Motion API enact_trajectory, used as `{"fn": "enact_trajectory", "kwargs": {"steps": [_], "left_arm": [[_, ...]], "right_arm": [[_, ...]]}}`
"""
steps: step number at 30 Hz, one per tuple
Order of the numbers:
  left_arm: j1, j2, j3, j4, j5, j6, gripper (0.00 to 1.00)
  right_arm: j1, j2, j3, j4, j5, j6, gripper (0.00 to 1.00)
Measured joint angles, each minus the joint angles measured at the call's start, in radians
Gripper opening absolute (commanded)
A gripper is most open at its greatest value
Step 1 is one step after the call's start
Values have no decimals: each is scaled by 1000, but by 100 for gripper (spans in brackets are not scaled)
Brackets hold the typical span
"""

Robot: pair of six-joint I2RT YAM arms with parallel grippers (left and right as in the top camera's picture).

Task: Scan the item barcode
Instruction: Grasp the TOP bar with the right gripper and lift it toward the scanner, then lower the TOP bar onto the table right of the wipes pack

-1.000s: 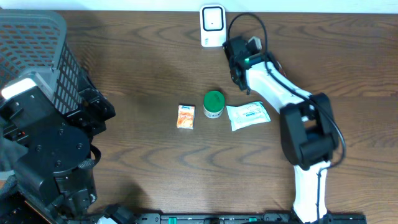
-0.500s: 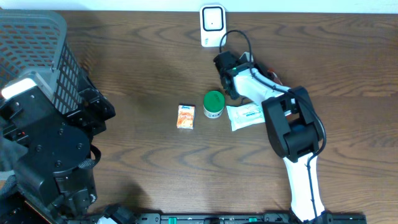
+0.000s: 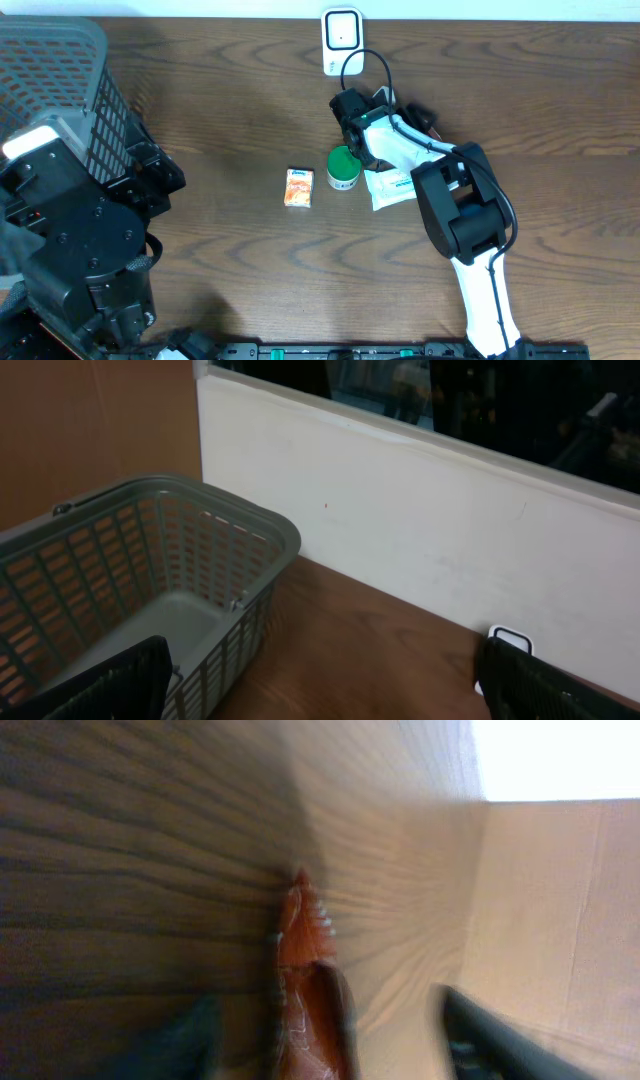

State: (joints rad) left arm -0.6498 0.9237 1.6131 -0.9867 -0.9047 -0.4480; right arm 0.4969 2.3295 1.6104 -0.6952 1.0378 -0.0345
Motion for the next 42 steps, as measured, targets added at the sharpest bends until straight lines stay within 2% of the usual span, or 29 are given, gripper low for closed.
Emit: {"fn": "enact_trajectory", "kwargs": {"steps": [5, 8, 10, 17, 19, 22, 25, 30, 32, 36, 42], "left_arm": [[0, 0, 0, 0, 0, 0, 98], [0, 0, 0, 0, 0, 0, 98], [0, 0, 0, 0, 0, 0, 98], [0, 0, 0, 0, 0, 0, 98], [0, 0, 0, 0, 0, 0, 98], [0, 0, 0, 0, 0, 0, 98], [0, 0, 0, 0, 0, 0, 98], [0, 0, 0, 0, 0, -1, 98], [0, 0, 0, 0, 0, -4, 98], [0, 0, 0, 0, 0, -5, 98], [0, 0, 0, 0, 0, -8, 98]], "right_arm": [[18, -6, 6, 0, 19, 0, 94], [38, -8, 6, 0, 23, 0, 89], [55, -10, 6, 0, 15, 2, 80], [110, -111, 5, -31, -20, -3, 21], [106, -171, 5, -41, -25, 8, 14], [84, -283, 5, -67, -50, 31, 14], [28, -408, 5, -118, -202, 48, 11], [-190, -554, 13, -208, -731, 69, 1], [-301, -555, 14, -244, -913, 85, 1], [-446, -497, 14, -294, -1112, 123, 1], [-504, -372, 13, -314, -1262, 142, 1]]}}
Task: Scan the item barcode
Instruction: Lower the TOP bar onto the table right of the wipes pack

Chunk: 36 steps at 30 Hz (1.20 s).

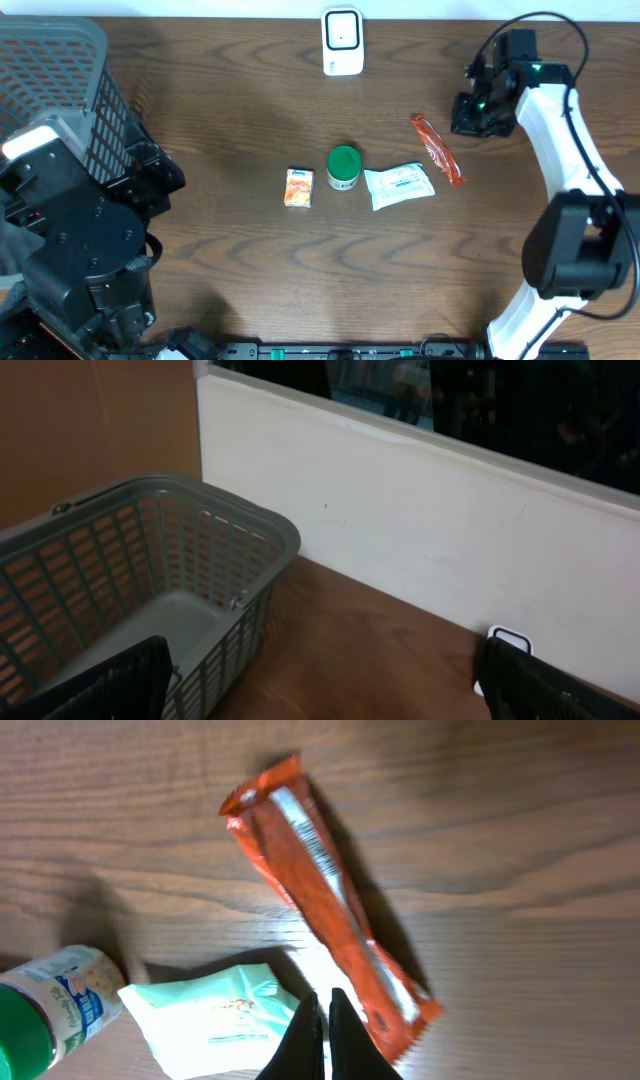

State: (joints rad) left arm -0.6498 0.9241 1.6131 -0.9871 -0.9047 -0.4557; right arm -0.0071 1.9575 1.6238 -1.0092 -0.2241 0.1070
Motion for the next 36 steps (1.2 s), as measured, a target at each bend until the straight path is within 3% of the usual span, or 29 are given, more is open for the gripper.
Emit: {"fn": "enact_trajectory", "kwargs": {"steps": [21, 36], "left_arm": [[0, 0, 0, 0, 0, -11, 98], [0, 0, 0, 0, 0, -11, 98]], "right_arm": [[9, 132, 0, 72, 55, 64, 1], [114, 157, 0, 28, 84, 69, 1]]}}
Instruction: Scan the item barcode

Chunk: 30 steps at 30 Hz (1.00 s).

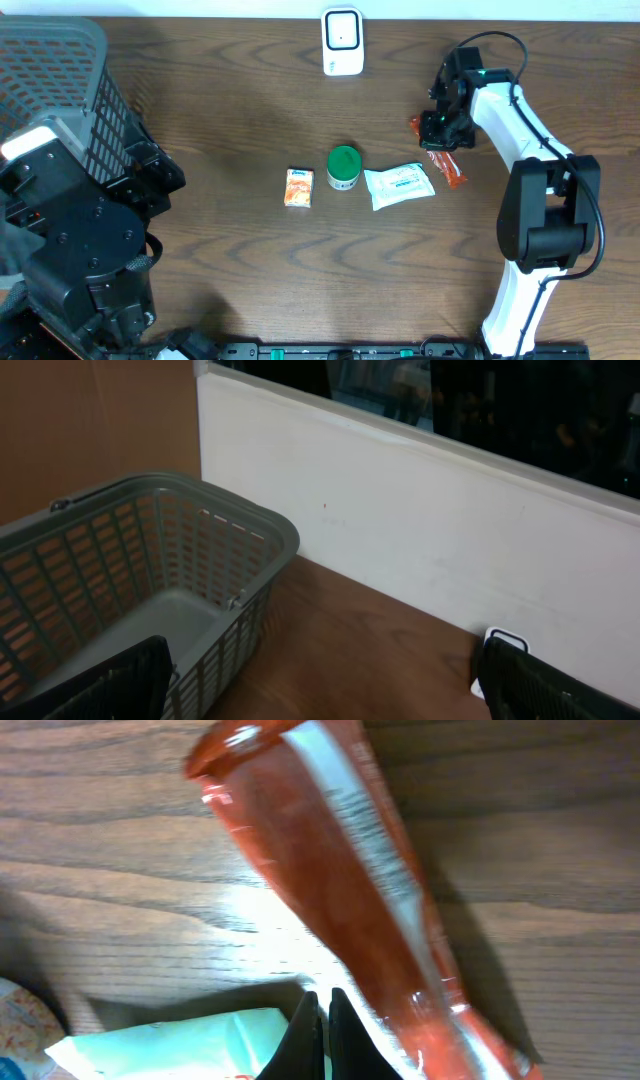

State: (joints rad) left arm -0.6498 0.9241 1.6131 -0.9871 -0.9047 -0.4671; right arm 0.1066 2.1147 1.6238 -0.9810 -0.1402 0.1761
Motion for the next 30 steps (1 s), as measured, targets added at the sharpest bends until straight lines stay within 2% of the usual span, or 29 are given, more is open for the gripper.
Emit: {"fn": "enact_trajectory", "kwargs": {"steps": [10, 24, 30], "left_arm": [[0, 0, 0, 0, 0, 0, 98], [0, 0, 0, 0, 0, 0, 98], [0, 0, 0, 0, 0, 0, 98]], "right_arm": [[4, -6, 0, 2, 3, 0, 1], [-77, -37, 0, 29, 74, 0, 1], [-75, -39, -74, 69, 76, 0, 1]]}}
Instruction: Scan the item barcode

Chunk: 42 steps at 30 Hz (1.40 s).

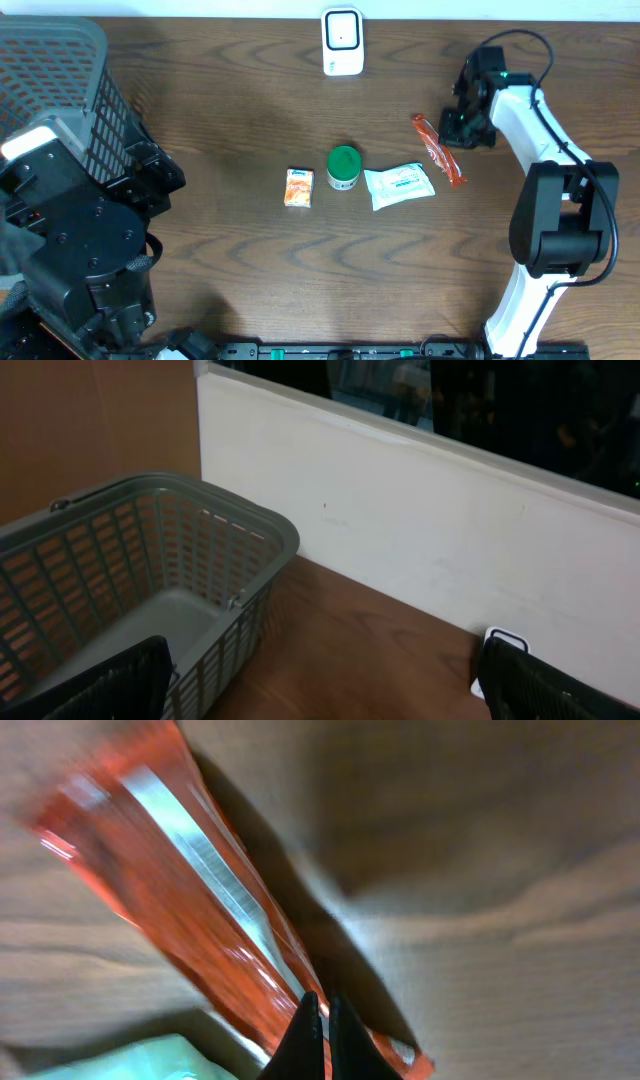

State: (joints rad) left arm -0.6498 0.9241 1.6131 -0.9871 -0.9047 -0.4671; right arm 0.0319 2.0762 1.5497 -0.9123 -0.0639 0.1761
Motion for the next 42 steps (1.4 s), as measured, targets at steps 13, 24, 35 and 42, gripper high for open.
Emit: {"fn": "enact_trajectory", "kwargs": {"steps": [13, 24, 35, 42], "left_arm": [[0, 0, 0, 0, 0, 0, 98], [0, 0, 0, 0, 0, 0, 98], [0, 0, 0, 0, 0, 0, 98], [0, 0, 0, 0, 0, 0, 98]], "right_arm": [[52, -47, -195, 95, 8, 25, 1], [51, -188, -73, 65, -60, 17, 1], [52, -102, -66, 59, -52, 17, 1], [97, -15, -66, 30, -54, 5, 1]]}}
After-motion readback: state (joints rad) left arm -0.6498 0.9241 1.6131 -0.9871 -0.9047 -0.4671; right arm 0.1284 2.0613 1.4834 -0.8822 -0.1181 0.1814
